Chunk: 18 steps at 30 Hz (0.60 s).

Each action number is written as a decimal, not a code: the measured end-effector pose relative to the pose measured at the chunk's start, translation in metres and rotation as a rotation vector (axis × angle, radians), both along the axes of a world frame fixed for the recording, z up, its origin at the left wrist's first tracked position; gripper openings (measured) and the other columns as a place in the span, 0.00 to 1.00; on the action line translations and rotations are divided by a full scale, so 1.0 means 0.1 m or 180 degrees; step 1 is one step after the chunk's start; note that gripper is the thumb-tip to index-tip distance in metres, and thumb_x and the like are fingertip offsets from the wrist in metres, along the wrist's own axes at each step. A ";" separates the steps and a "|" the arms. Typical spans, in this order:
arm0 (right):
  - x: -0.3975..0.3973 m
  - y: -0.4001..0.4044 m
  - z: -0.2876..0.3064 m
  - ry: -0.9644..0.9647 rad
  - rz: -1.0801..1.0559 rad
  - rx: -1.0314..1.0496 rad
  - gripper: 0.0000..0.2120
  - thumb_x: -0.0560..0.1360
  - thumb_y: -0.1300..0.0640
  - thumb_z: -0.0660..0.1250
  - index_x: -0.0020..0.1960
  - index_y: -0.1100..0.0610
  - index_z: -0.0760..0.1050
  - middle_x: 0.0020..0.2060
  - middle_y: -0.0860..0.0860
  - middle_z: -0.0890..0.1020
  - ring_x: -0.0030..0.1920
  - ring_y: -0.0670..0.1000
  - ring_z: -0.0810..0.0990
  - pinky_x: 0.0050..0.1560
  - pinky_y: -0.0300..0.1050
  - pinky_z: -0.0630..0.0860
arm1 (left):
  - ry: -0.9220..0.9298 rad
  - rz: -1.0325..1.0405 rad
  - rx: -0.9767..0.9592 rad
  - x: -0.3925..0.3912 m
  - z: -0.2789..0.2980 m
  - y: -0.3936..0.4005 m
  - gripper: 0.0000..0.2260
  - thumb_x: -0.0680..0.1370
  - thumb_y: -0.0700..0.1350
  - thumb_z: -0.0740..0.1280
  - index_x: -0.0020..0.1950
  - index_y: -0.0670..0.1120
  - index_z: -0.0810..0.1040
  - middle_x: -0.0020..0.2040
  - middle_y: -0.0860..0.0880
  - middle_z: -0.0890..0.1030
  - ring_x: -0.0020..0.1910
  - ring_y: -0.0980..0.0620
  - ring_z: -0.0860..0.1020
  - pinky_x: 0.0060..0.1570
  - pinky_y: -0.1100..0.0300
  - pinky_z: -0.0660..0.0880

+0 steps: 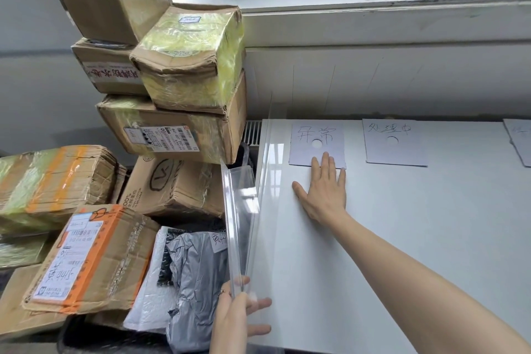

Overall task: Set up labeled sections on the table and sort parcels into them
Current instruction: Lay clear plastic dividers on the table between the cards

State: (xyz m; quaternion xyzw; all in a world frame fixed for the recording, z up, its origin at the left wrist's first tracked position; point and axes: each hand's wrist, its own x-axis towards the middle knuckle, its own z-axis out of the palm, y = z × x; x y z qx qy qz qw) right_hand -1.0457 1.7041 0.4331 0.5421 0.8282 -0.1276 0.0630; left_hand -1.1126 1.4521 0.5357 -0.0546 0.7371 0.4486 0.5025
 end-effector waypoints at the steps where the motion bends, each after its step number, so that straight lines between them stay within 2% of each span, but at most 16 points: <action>1: 0.00 -0.01 -0.01 0.0003 0.0041 -0.0054 0.37 0.80 0.35 0.45 0.80 0.55 0.40 0.79 0.55 0.40 0.79 0.55 0.38 0.77 0.57 0.41 | 0.0026 -0.0045 0.0034 0.00 0.01 0.00 0.18 0.76 0.27 0.52 0.50 0.46 0.73 0.45 0.33 0.82 0.44 0.47 0.82 0.26 0.53 0.79; 5: -0.04 -0.03 -0.01 0.0051 0.0060 -0.0200 0.37 0.80 0.35 0.45 0.80 0.53 0.40 0.79 0.54 0.39 0.79 0.54 0.38 0.77 0.55 0.42 | 0.0119 -0.0175 0.0082 0.01 0.04 0.00 0.17 0.76 0.27 0.53 0.49 0.47 0.73 0.49 0.32 0.80 0.43 0.46 0.82 0.29 0.50 0.78; 7: -0.08 -0.06 -0.01 0.0044 0.0132 -0.0188 0.37 0.80 0.35 0.45 0.80 0.53 0.40 0.79 0.54 0.39 0.79 0.54 0.38 0.77 0.56 0.42 | 0.0108 -0.0187 0.0070 0.01 0.03 -0.01 0.17 0.76 0.27 0.53 0.48 0.48 0.73 0.48 0.32 0.80 0.43 0.45 0.82 0.30 0.50 0.78; 11: -0.15 -0.07 0.01 0.0105 0.0151 -0.0273 0.37 0.79 0.34 0.46 0.80 0.53 0.39 0.79 0.53 0.39 0.79 0.54 0.37 0.77 0.57 0.42 | -0.0005 -0.0190 -0.0055 -0.01 -0.05 -0.06 0.19 0.77 0.27 0.52 0.48 0.49 0.73 0.32 0.38 0.83 0.43 0.42 0.82 0.30 0.50 0.78; 13: -0.17 -0.07 0.02 0.0143 0.0124 -0.0332 0.38 0.79 0.34 0.47 0.80 0.53 0.39 0.79 0.53 0.38 0.78 0.53 0.36 0.77 0.58 0.42 | 0.0003 -0.0224 -0.0085 -0.02 -0.06 -0.07 0.18 0.77 0.28 0.52 0.49 0.49 0.73 0.30 0.39 0.83 0.43 0.42 0.82 0.32 0.50 0.79; 16: -0.19 -0.07 0.01 0.0162 0.0142 -0.0349 0.38 0.79 0.34 0.47 0.80 0.52 0.39 0.79 0.52 0.37 0.78 0.53 0.36 0.77 0.60 0.41 | 0.0079 -0.0267 -0.0057 -0.02 -0.04 -0.08 0.18 0.77 0.28 0.52 0.50 0.49 0.73 0.31 0.39 0.83 0.43 0.42 0.82 0.30 0.51 0.79; 18: -0.18 -0.08 0.00 0.0204 0.0154 -0.0306 0.38 0.79 0.34 0.47 0.80 0.52 0.38 0.79 0.52 0.37 0.78 0.53 0.35 0.76 0.61 0.40 | 0.0126 -0.0275 0.0009 -0.03 0.00 -0.08 0.18 0.77 0.28 0.52 0.51 0.48 0.73 0.36 0.37 0.84 0.43 0.42 0.82 0.28 0.51 0.79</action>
